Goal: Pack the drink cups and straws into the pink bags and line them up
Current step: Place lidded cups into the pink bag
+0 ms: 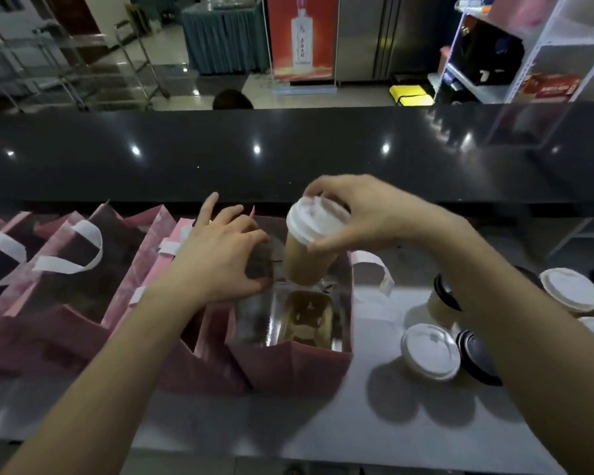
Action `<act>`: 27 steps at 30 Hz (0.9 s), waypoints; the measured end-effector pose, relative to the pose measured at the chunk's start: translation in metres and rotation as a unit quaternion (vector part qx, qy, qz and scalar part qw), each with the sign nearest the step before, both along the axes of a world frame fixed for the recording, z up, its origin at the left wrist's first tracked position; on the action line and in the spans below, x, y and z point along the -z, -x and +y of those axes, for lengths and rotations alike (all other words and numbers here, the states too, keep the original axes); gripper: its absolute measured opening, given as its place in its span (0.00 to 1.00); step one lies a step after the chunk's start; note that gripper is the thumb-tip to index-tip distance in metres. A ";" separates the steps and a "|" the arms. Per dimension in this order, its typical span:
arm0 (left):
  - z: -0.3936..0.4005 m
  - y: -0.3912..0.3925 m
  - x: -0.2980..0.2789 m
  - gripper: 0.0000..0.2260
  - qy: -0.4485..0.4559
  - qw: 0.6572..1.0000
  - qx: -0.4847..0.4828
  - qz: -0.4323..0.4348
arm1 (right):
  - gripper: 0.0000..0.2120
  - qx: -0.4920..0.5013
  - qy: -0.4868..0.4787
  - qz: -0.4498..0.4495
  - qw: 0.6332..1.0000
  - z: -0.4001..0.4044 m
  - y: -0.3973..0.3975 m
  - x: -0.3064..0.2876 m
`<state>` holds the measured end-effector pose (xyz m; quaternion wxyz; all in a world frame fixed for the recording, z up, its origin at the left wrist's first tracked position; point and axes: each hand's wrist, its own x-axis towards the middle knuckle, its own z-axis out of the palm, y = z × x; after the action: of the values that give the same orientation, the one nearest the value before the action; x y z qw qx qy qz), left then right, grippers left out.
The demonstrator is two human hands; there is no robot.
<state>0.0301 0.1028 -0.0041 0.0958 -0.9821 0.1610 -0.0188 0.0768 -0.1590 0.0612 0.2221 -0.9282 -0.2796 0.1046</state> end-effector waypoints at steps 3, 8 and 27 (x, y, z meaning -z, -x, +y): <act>0.012 0.000 0.003 0.45 0.034 0.998 -0.011 0.056 | 0.42 -0.019 0.142 -0.007 0.990 0.032 -0.002 0.040; 0.019 0.003 0.017 0.52 0.071 0.995 0.023 0.060 | 0.39 -0.055 0.277 -0.040 0.958 0.062 -0.010 0.093; 0.017 0.013 0.013 0.40 0.148 0.987 0.061 0.030 | 0.48 -0.103 0.301 -0.034 0.947 0.084 -0.030 0.134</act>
<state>0.0167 0.1194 -0.0170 -0.0573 -0.9738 0.2192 -0.0187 0.1064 -0.0752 -0.0725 -0.0895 -0.9210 -0.3363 0.1748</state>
